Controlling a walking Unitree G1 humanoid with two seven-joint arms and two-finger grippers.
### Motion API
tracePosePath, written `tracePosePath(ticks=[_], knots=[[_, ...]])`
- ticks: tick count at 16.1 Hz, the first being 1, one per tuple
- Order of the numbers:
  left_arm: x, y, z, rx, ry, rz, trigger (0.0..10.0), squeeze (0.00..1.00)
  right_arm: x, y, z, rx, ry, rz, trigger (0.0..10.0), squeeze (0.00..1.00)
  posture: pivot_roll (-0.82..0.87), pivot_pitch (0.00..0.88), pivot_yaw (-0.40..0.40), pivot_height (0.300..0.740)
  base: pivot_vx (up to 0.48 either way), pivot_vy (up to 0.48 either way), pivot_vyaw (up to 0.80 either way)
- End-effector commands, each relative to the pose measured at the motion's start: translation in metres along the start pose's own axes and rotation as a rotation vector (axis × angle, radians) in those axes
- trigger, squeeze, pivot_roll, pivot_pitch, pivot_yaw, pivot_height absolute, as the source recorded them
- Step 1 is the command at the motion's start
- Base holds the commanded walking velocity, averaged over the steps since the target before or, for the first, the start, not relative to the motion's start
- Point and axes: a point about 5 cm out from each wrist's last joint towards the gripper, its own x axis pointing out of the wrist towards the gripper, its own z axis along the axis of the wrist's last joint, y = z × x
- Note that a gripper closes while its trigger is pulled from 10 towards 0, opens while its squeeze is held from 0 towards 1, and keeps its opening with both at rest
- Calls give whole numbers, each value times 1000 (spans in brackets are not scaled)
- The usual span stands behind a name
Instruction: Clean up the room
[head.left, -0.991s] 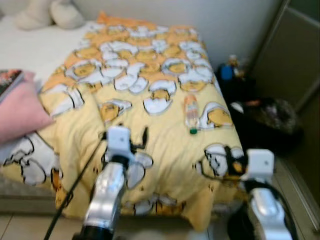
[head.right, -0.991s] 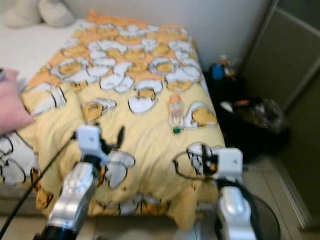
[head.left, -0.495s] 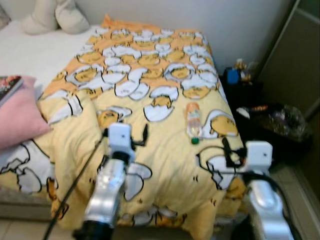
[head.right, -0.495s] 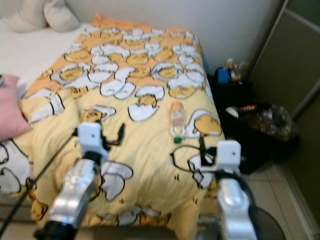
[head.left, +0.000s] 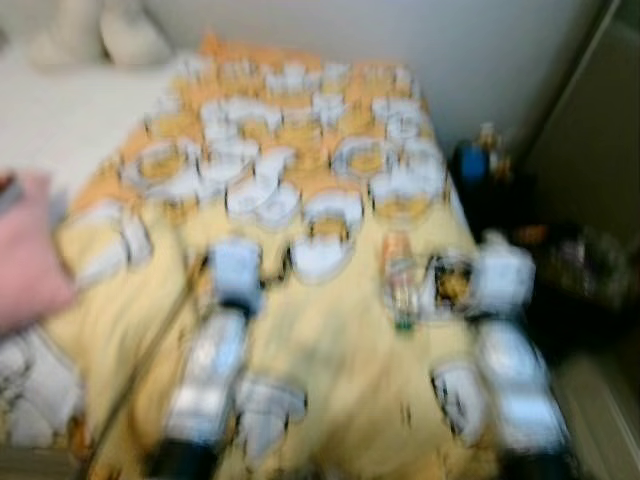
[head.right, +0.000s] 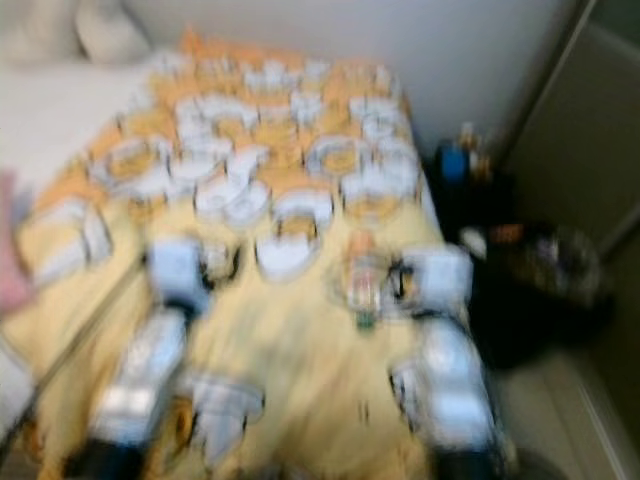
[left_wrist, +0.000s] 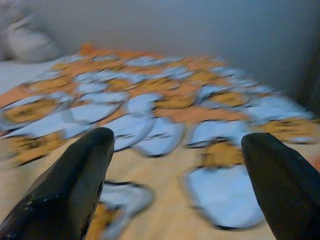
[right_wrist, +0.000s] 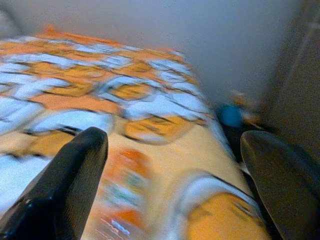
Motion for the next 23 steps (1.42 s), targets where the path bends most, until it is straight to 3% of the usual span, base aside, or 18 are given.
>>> tracePosePath(ticks=[1,2,4,6,8,11,12,17,19,23], knots=[[5,-8,5,30,0,-40,10000,0,13,-9,-9,41,85,-35,10000,0,-3,0,3,740,0,0,0],[6,-6,7,37,-6,-49,10000,0,19,-7,-9,54,97,-34,10000,0,-3,0,3,740,0,0,0],[11,-11,24,87,-22,-271,10000,0,33,-7,-16,47,165,-71,10000,0,57,0,12,740,0,0,0],[8,-4,40,112,-35,-357,10000,0,40,-5,-16,24,177,-76,10000,0,88,20,26,740,0,0,0],[-2,-8,54,137,-28,-494,10000,0,52,-2,-15,9,204,-98,10000,0,119,73,44,740,0,0,0],[-16,-17,59,121,-16,-602,10000,0,55,-5,-15,3,214,-143,10000,0,144,121,54,740,0,0,0],[-28,-20,61,93,13,-685,10000,0,58,-6,-15,12,223,-160,10000,0,171,170,56,740,0,0,0],[-48,-9,62,124,86,-657,10000,0,57,5,-26,73,320,-141,10000,0,224,248,48,740,0,0,0],[-54,-3,64,132,105,-606,10000,0,56,16,-32,180,372,-93,10000,0,246,258,43,740,0,0,0],[-70,-5,64,112,135,-578,10000,0,64,30,-22,146,353,-13,10000,0,271,276,34,740,0,0,0]])
